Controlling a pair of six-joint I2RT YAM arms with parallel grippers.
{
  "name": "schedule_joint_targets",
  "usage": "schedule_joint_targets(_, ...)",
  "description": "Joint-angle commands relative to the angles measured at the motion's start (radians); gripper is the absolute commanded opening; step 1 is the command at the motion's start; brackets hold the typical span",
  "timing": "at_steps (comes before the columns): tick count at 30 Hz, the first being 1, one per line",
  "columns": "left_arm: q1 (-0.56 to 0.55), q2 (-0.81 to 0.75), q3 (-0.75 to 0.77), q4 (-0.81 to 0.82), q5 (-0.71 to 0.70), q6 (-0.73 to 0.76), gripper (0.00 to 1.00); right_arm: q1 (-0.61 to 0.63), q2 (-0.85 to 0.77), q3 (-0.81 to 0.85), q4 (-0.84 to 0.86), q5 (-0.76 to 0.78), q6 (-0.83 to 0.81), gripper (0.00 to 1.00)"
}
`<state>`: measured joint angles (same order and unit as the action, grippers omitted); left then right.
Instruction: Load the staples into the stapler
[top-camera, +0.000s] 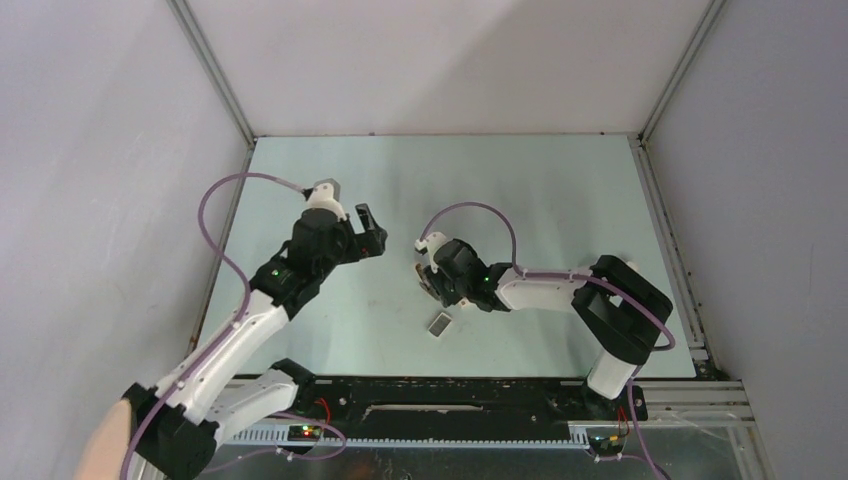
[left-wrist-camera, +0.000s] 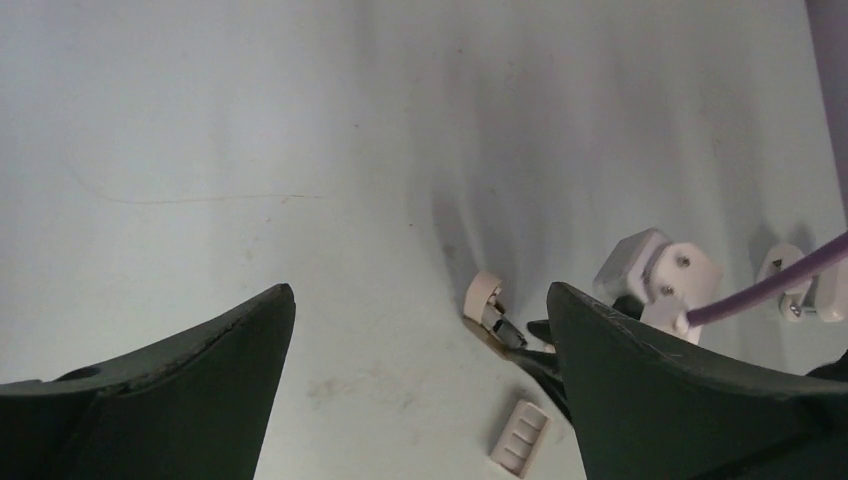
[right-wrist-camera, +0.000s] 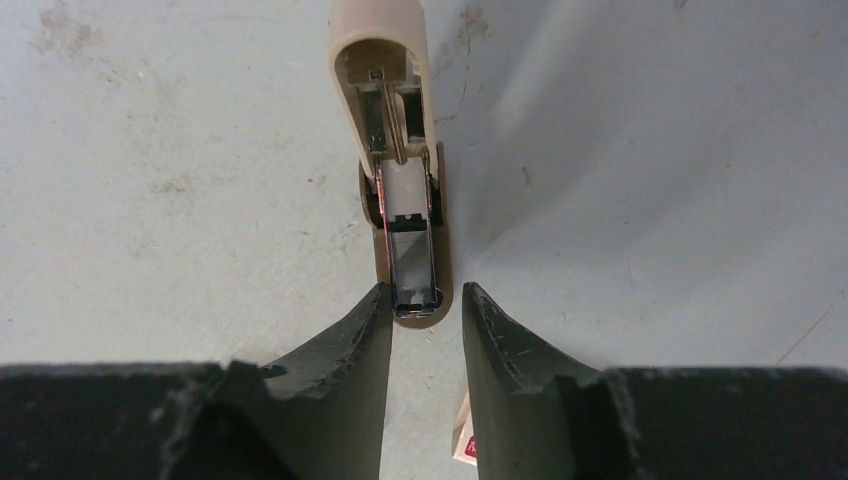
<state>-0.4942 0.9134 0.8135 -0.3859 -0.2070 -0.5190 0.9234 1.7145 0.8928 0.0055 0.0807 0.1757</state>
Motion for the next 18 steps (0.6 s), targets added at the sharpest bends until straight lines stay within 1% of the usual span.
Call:
schedule_joint_targets(1,0.006,0.094,0.003,0.131,0.079,-0.090,0.99,0.003,0.022,-0.014,0.051,0.002,0.004,0.33)
schedule_joint_targets(5,0.006,0.193,0.004,0.190,0.110,-0.118,0.95,0.009,0.029,-0.014,0.052,0.003,0.003,0.32)
schedule_joint_targets(9,0.006,0.300,0.008,0.242,0.153,-0.134,0.88,0.010,0.035,-0.014,0.057,0.001,0.001,0.28)
schedule_joint_targets(13,0.006,0.386,0.017,0.278,0.197,-0.146,0.76,0.011,0.042,-0.014,0.056,0.002,0.000,0.23)
schedule_joint_targets(16,0.006,0.437,0.024,0.304,0.243,-0.155,0.62,0.012,0.044,-0.014,0.059,0.003,-0.002,0.19)
schedule_joint_targets(18,0.006,0.469,0.025,0.323,0.268,-0.164,0.57,0.014,0.046,-0.014,0.059,0.002,-0.002,0.17)
